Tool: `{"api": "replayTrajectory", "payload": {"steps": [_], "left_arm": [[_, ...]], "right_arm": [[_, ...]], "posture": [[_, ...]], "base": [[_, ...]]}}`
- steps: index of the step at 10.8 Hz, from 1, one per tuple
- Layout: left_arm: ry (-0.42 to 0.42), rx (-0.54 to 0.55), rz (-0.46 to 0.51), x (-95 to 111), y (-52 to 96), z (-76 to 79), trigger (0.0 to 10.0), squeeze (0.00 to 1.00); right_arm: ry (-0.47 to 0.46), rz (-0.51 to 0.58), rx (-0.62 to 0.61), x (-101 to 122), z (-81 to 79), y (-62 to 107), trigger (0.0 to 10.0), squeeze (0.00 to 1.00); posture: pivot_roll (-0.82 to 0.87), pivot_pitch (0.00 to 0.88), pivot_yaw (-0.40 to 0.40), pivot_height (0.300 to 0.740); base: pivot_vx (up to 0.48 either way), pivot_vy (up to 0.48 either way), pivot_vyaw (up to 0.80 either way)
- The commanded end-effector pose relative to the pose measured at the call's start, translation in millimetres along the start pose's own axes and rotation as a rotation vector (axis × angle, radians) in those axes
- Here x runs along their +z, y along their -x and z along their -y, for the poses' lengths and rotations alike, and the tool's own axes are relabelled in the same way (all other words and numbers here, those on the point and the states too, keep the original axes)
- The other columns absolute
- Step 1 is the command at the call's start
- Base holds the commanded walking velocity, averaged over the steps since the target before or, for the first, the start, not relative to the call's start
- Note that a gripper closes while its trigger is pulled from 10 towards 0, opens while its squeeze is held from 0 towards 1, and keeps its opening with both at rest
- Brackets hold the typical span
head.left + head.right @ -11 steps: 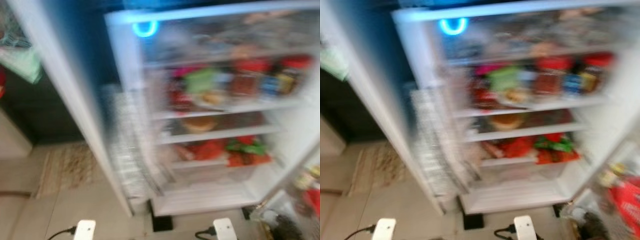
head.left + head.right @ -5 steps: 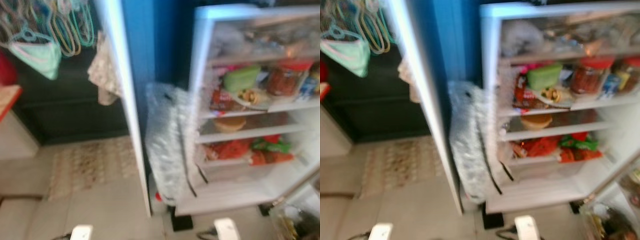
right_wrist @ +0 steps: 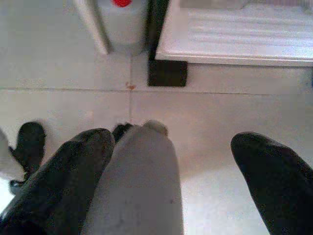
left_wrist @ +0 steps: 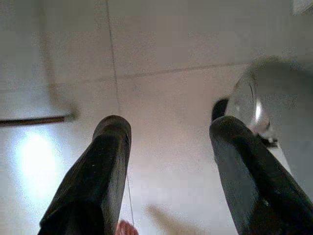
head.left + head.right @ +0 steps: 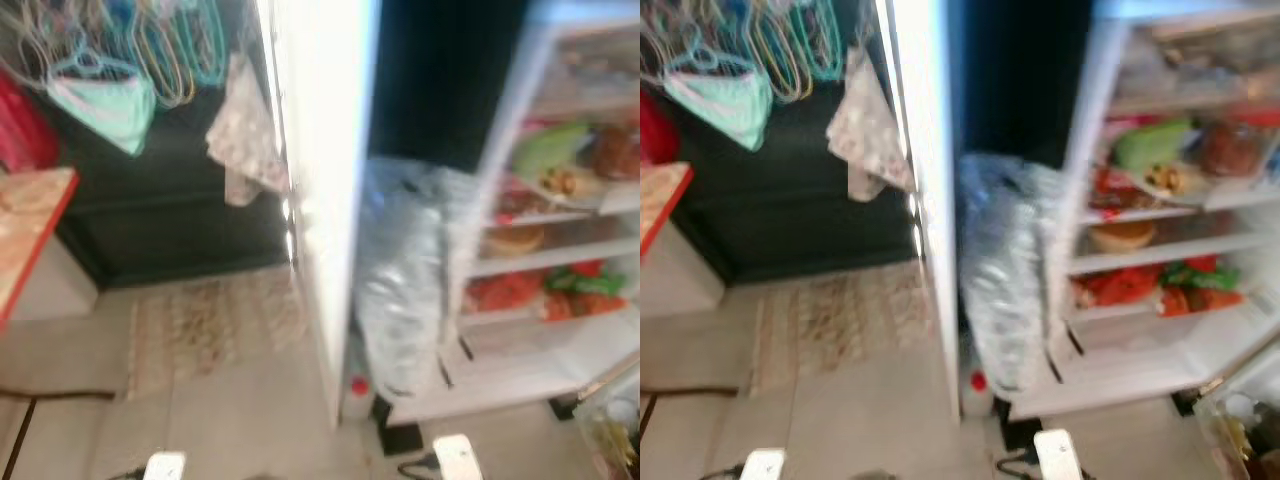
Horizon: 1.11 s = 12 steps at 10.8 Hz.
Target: Restocking fridge
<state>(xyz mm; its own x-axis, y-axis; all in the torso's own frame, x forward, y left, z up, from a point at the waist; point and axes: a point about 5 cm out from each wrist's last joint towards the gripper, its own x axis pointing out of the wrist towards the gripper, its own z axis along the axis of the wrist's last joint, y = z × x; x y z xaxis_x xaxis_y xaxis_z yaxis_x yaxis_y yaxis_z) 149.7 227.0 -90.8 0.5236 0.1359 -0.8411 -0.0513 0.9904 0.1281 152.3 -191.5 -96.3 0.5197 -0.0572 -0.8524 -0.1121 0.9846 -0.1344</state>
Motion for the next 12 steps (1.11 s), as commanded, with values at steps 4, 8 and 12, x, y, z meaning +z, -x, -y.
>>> {"api": "replayTrajectory", "payload": {"steps": [4, 8, 12], "left_arm": [[0.001, -0.018, -0.007, 0, -0.6, 7.0, 10.0, 0.0], [0.004, -0.025, -0.004, 0, -0.6, 7.3, 10.0, 0.0], [0.009, -0.033, -0.002, 0, -0.5, 9.0, 10.0, 0.0]], "right_arm": [[-0.4, -0.043, -0.084, -9, 1.3, 1.0, 10.0, 0.0], [-0.423, -0.01, -0.121, -5, 9.8, 0.8, 10.0, 0.0], [-0.404, 0.04, -0.112, 5, 11.4, -0.3, 10.0, 0.0]], "posture": [[0.03, 0.052, 0.053, 0.67], [0.03, 0.052, 0.064, 0.67], [0.03, 0.047, 0.062, 0.729]], "base": [[0.0, 0.0, 0.0], [0.0, 0.0, 0.0], [0.0, 0.0, 0.0]]}}
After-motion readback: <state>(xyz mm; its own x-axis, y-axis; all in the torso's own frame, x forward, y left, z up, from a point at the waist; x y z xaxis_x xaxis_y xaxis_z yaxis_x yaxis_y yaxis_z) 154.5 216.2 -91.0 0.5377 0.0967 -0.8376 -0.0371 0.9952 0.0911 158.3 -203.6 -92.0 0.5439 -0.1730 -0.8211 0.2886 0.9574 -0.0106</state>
